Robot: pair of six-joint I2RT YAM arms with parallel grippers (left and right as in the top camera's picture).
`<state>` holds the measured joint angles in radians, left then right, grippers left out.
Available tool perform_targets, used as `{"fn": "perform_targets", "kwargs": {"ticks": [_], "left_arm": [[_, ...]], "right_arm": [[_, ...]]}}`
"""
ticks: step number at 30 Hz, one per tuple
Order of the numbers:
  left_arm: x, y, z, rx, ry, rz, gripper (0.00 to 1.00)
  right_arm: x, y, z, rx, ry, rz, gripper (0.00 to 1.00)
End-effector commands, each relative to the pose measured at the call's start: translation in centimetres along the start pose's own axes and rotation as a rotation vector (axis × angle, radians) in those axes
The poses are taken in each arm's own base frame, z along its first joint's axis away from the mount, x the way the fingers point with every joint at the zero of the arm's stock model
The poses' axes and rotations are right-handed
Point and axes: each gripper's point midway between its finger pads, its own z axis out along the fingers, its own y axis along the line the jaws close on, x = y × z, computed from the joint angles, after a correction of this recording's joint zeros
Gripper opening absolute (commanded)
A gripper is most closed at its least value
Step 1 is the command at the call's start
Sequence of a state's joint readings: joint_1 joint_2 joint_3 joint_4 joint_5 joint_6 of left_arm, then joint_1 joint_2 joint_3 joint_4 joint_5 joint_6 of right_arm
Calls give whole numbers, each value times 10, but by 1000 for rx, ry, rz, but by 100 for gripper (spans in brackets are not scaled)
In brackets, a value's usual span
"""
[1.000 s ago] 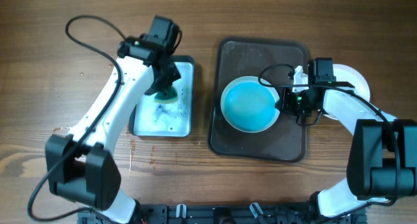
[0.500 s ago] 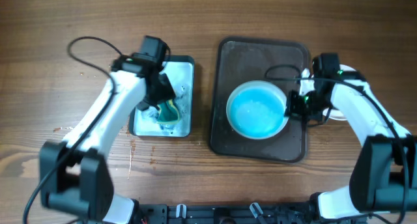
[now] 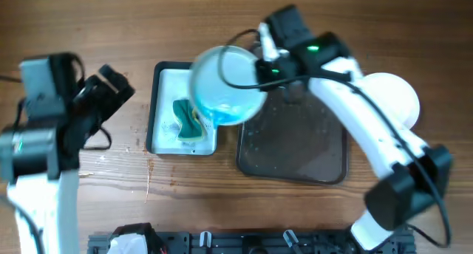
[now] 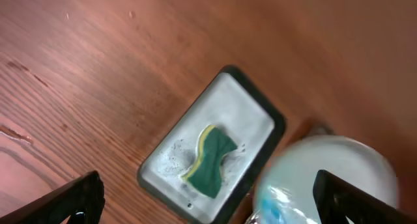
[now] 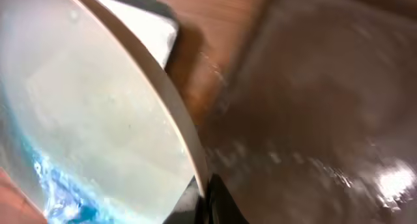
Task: Clean dirty plates on tray and stack at the side
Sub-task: 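Lift the plate with the right gripper and tilt it over the sponge tray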
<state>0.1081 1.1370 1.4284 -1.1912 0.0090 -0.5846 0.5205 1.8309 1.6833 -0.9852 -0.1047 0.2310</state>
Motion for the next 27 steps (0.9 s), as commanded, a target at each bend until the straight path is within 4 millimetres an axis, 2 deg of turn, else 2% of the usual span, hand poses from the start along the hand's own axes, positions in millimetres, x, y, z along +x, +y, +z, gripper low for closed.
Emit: {"fn": "perform_targets", "kwargs": {"ticks": [1, 4, 8, 11, 12, 18, 22, 27], "left_arm": [[-2, -4, -34, 81, -75, -1, 100], [-1, -3, -48, 106, -108, -1, 100], [-1, -3, -55, 121, -128, 0, 100], [-1, -3, -54, 119, -124, 0, 100], [-1, -3, -54, 118, -123, 0, 100], [-1, -3, -54, 119, -124, 0, 100], [-1, -3, -54, 118, -124, 0, 100], [-1, -3, -54, 118, -124, 0, 100]], "right_arm": [[-27, 29, 30, 73, -103, -58, 4], [-53, 39, 21, 216, -270, -106, 4], [-75, 63, -14, 380, -469, -203, 4], [-78, 74, -36, 491, -546, -278, 4], [-79, 77, -48, 579, -582, -310, 4], [-75, 83, -78, 780, -655, -345, 4], [-74, 93, -86, 822, -668, -406, 4], [-73, 96, -98, 907, -675, -448, 4]]}}
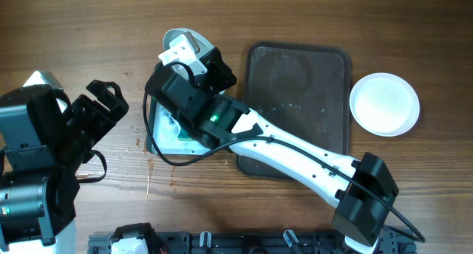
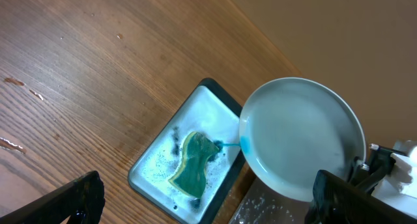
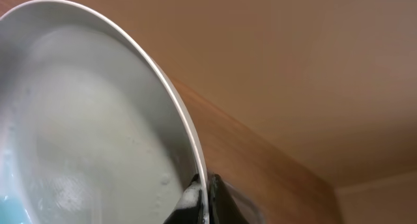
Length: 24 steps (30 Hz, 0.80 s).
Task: Clean dirty plates on tray and stack at the side
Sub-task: 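Lift the plate with the right gripper and tilt it over the sponge tray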
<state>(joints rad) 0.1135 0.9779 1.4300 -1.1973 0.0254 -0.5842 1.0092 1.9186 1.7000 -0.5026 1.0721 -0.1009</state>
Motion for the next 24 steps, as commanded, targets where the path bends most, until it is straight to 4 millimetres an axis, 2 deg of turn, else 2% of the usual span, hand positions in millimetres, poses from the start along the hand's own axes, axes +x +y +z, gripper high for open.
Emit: {"fn": "perform_targets", "kwargs": {"ticks": [1, 7, 24], "left_arm": [[-3, -3, -3, 15, -9, 0, 100], [-3, -3, -3, 14, -8, 0, 100], [-3, -3, -3, 14, -8, 0, 100]], "right_arm": [[-20, -38, -18, 115, -37, -1, 4], [-26, -41, -25, 148, -48, -50, 4], [-27, -40, -26, 147, -53, -45, 4]]}}
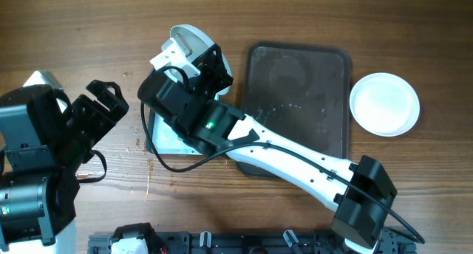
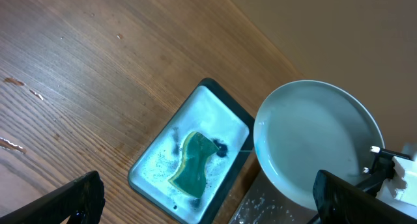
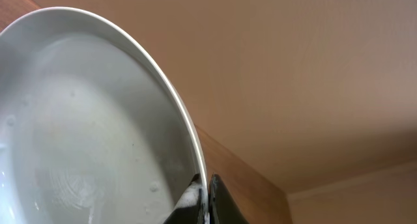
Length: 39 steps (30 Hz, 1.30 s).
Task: Clean dirty plates on tray and stack at the side
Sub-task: 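Lift the plate with the right gripper and tilt it over the sponge tray, then carry the plate right and stack it on the plates beside the tray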
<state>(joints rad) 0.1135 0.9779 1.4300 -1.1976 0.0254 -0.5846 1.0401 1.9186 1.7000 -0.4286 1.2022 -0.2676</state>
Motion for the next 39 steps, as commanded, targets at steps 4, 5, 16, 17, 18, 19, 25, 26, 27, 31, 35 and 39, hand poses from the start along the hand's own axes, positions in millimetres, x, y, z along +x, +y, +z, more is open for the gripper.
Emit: {"fn": "perform_targets", "kwargs": {"ticks": [4, 5, 16, 17, 18, 19, 25, 26, 27, 31, 35, 39], "left_arm": [[-3, -3, -3, 15, -9, 1, 100], [-3, -3, -3, 15, -9, 1, 100], [-3, -3, -3, 15, -9, 1, 100], [-3, -3, -3, 15, -9, 1, 100], [-3, -3, -3, 15, -9, 1, 100], [-3, -3, -3, 15, -9, 1, 100], [-3, -3, -3, 15, -9, 1, 100], [-3, -3, -3, 15, -9, 1, 100], [-3, -3, -3, 15, -9, 1, 100], [-3, -3, -3, 15, -9, 1, 100], [-3, -3, -3, 15, -9, 1, 100], [-3, -3, -3, 15, -9, 1, 100]], "right_arm": [[-13, -29, -10, 36, -20, 66, 4], [-13, -30, -10, 36, -20, 66, 5], [-16, -31, -10, 38, -28, 75, 4], [-16, -31, -10, 38, -28, 75, 4], [-16, -31, -10, 38, -28, 75, 4], [-16, -31, -10, 38, -28, 74, 4], [-16, -30, -10, 38, -28, 73, 4], [-16, -31, -10, 38, -28, 73, 4], [-16, -31, -10, 38, -28, 73, 4], [-16, -31, -9, 41, -27, 50, 4], [-20, -21, -12, -7, -48, 4, 5], [-23, -9, -6, -95, -71, 17, 4]]}}
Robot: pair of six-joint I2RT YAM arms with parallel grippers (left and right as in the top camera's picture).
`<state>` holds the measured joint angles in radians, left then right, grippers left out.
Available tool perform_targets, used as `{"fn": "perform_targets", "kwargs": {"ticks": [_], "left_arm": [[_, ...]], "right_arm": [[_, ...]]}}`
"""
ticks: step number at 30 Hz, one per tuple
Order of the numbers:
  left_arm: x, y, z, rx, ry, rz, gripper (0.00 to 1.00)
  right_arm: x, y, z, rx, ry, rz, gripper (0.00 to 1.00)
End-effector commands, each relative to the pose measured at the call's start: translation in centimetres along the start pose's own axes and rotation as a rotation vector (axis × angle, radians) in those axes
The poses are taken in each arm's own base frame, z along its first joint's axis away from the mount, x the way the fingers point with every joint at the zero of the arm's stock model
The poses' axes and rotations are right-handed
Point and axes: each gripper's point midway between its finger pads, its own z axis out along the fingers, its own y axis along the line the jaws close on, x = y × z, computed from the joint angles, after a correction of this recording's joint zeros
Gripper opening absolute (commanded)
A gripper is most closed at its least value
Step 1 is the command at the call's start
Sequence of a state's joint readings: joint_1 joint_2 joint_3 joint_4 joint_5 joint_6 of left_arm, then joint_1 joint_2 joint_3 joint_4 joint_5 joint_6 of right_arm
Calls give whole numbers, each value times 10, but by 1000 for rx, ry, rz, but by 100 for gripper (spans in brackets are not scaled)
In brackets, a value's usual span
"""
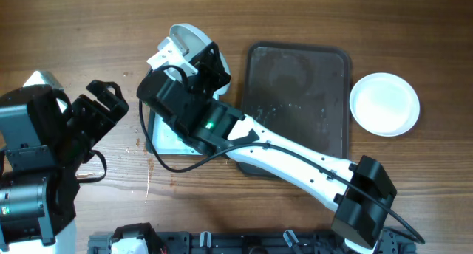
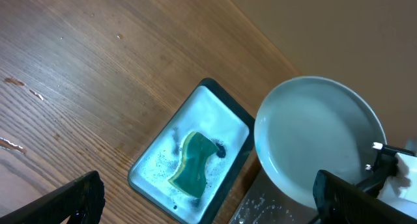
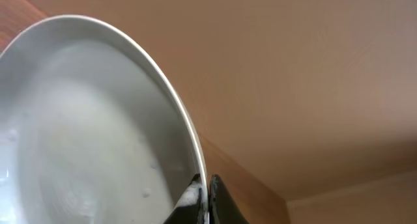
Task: Clean dirty plates on tray and stack at the side
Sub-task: 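Carry the plate right and stack it on the plates beside the tray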
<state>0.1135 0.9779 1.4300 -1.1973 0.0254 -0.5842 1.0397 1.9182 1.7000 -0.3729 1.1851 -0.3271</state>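
My right gripper (image 3: 203,190) is shut on the rim of a pale plate (image 3: 91,133), held steeply tilted above the small sponge tray (image 2: 153,168). The plate (image 2: 318,138) looks wet, with no blue liquid showing; from overhead only its upper edge (image 1: 182,40) shows past the right arm. A green and yellow sponge (image 2: 193,164) lies in the small tray among dark specks. My left gripper (image 2: 208,199) is open and empty, high above the table left of the tray. The dark main tray (image 1: 295,99) holds no plate, only wet smears.
A clean white plate (image 1: 384,104) sits on the table right of the dark tray. The right arm (image 1: 295,154) stretches diagonally across the dark tray's near left corner. The left arm (image 1: 52,150) stands at the left edge. A black rail (image 1: 244,243) runs along the front edge.
The plate has shifted only slightly in my right gripper's hold. The thin drip from its lower rim to the sponge tray no longer shows. The left arm has not moved.
First my right gripper held the plate, blue liquid pooled in it, between the two trays. Then the arm stood over the sponge tray with the plate tilted and blue liquid running into the tray. Later only a thin drip was left; now the plate shows none.
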Motion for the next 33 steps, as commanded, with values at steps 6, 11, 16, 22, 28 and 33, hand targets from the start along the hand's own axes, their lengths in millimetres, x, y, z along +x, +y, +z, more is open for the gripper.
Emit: {"fn": "perform_targets", "kwargs": {"ticks": [6, 11, 16, 22, 28, 33], "left_arm": [[-3, -3, -3, 15, -9, 0, 100], [-3, -3, -3, 14, -8, 0, 100], [-3, -3, -3, 15, -9, 0, 100], [-3, -3, -3, 15, -9, 0, 100], [-3, -3, -3, 14, -8, 0, 100], [-3, -3, -3, 15, -9, 0, 100]], "right_arm": [[-12, -13, -5, -71, -34, 6, 4], [-9, -11, -2, -93, -26, 79, 4], [25, 6, 26, -257, 114, 363, 4], [37, 32, 37, -986, 304, 748, 4], [92, -130, 87, -1022, 264, 1094, 4], [291, -237, 114, -476, 688, 1320, 5]]}}
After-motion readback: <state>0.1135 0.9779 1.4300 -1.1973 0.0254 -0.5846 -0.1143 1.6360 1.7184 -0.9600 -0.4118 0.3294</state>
